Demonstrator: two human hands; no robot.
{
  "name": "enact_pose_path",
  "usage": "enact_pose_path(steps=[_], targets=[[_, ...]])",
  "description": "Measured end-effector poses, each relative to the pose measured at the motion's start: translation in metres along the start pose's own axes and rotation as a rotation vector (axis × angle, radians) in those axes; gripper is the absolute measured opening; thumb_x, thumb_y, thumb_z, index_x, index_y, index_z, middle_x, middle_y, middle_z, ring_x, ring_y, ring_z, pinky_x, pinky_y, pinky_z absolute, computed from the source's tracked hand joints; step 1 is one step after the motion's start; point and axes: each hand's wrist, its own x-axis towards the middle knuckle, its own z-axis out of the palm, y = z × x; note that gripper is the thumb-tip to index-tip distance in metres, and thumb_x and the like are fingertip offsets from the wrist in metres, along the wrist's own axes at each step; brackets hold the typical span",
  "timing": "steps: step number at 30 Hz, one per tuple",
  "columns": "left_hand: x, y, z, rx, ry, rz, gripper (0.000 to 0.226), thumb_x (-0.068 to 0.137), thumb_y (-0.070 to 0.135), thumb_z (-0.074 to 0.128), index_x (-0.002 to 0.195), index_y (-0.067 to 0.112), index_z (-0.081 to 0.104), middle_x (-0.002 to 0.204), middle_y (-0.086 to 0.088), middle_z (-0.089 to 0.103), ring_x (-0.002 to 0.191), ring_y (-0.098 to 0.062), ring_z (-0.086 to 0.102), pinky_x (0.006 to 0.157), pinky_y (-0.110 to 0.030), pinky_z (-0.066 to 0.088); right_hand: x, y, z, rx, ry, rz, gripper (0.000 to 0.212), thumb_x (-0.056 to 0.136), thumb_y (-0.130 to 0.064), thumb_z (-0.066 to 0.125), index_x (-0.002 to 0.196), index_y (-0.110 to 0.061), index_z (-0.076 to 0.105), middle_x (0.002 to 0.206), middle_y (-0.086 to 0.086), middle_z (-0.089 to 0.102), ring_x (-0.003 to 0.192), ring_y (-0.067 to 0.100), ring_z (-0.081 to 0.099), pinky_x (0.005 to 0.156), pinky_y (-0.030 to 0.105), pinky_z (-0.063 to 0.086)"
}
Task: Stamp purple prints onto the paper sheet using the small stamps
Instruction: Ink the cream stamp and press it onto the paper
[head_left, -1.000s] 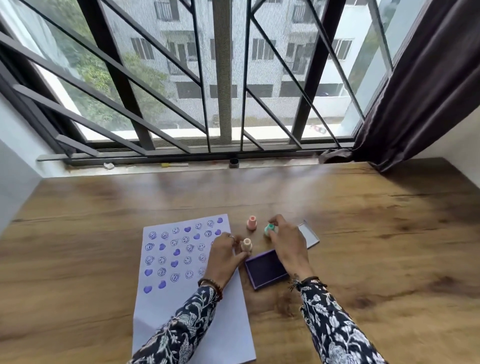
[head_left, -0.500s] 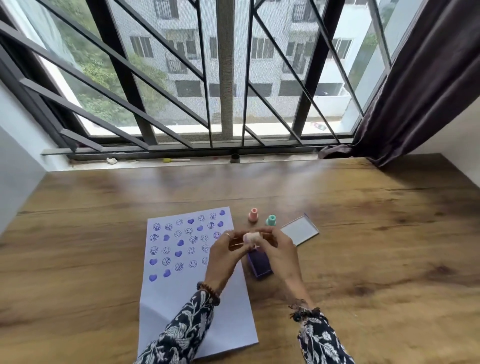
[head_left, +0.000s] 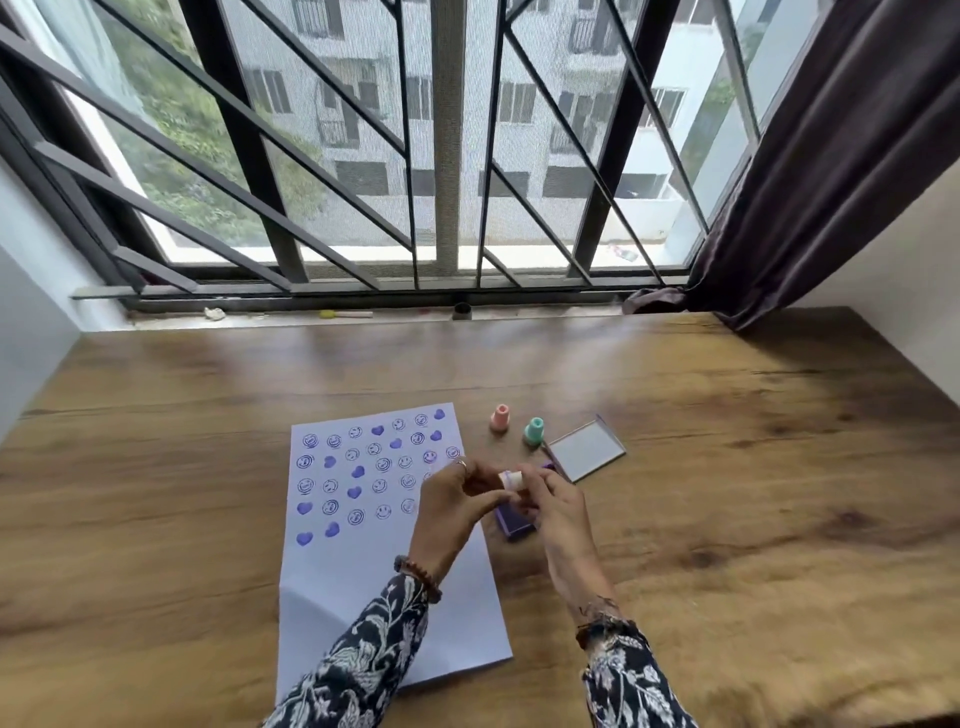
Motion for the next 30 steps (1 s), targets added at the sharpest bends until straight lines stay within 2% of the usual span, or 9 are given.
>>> enact_pose_path(steps=[5,10,15,17,20,23,25,27,30], targets=[[-0.001,-0.003,-0.008,0.062,-0.036,0.094,0.026,0.058,0.002,0.081,0.077,0.008,0.066,0.075,0.003,0.065,0.065,0.004,0.061,0.068,-0.009,0.05,-0.003,0.0,-0.002,0.217,0.038,0.093,0.03,0.096,-0.022,0.046,0.077,-0.008,0.064,0.059,-0.002,0.067,0.054,0.006,0.058,0.052,0.014,0.05],[0.003,-0.012,-0.018,0.077,0.0,0.011,0.026,0.061,0.003,0.08,0.083,0.003,0.066,0.077,-0.003,0.067,0.069,-0.005,0.063,0.069,-0.011,0.052,-0.005,0.003,-0.011,0.463,0.038,0.221,0.025,0.095,-0.012,0.046,0.078,-0.008,0.065,0.069,0.004,0.063,0.064,0.012,0.055,0.049,0.016,0.053],[0.007,-0.019,-0.021,0.122,-0.099,-0.04,0.025,0.064,-0.002,0.076,0.087,0.005,0.067,0.081,-0.013,0.069,0.063,0.007,0.062,0.066,-0.007,0.051,-0.003,0.008,-0.02,0.482,0.012,0.227,0.018,0.094,-0.007,0.047,0.093,-0.005,0.065,0.069,0.0,0.074,0.071,0.01,0.065,0.056,0.016,0.057],[0.01,-0.022,-0.021,0.147,-0.147,-0.058,0.025,0.066,-0.003,0.074,0.088,0.006,0.067,0.087,-0.017,0.071,0.063,0.007,0.062,0.066,-0.01,0.051,-0.003,0.01,-0.024,0.353,0.006,0.176,0.014,0.09,-0.006,0.054,0.095,-0.004,0.067,0.08,0.004,0.075,0.078,0.012,0.067,0.064,0.017,0.057],[0.015,-0.026,-0.022,0.152,-0.218,-0.075,0.027,0.065,-0.008,0.073,0.088,0.002,0.066,0.098,-0.018,0.068,0.066,0.0,0.064,0.071,-0.017,0.054,-0.007,0.013,-0.027,-0.187,0.101,0.049,0.012,0.08,-0.021,0.07,0.09,-0.015,0.072,0.09,0.006,0.074,0.084,0.016,0.067,0.078,0.03,0.056],[0.02,-0.031,-0.024,0.196,-0.312,-0.074,0.027,0.063,-0.008,0.074,0.087,0.001,0.066,0.096,-0.015,0.064,0.064,0.006,0.061,0.068,-0.009,0.05,-0.012,0.01,-0.022,-0.654,0.191,-0.153,0.012,0.08,-0.032,0.069,0.087,-0.023,0.07,0.085,-0.003,0.069,0.082,0.014,0.063,0.071,0.029,0.049],[0.021,-0.033,-0.024,0.188,-0.345,-0.086,0.028,0.063,-0.01,0.073,0.087,0.002,0.066,0.097,-0.014,0.063,0.065,0.01,0.06,0.066,-0.005,0.048,-0.012,0.01,-0.018,-0.816,0.175,-0.269,0.01,0.085,-0.028,0.063,0.09,-0.021,0.069,0.084,-0.004,0.062,0.08,0.014,0.058,0.068,0.025,0.042],[0.022,-0.033,-0.024,0.181,-0.353,-0.096,0.028,0.063,-0.011,0.072,0.087,0.002,0.066,0.105,-0.015,0.063,0.073,-0.001,0.061,0.067,-0.007,0.049,-0.011,0.011,-0.014,-0.933,0.15,-0.299,0.014,0.088,-0.026,0.059,0.095,-0.019,0.068,0.085,-0.004,0.056,0.078,0.012,0.053,0.067,0.023,0.038],[0.024,-0.032,-0.024,0.179,-0.356,-0.106,0.028,0.063,-0.01,0.073,0.088,0.002,0.065,0.112,-0.011,0.063,0.071,-0.007,0.057,0.067,-0.007,0.048,-0.013,0.011,-0.009,-1.007,0.14,-0.327,0.013,0.091,-0.023,0.054,0.094,-0.018,0.066,0.087,-0.002,0.055,0.074,0.011,0.05,0.066,0.026,0.042]])
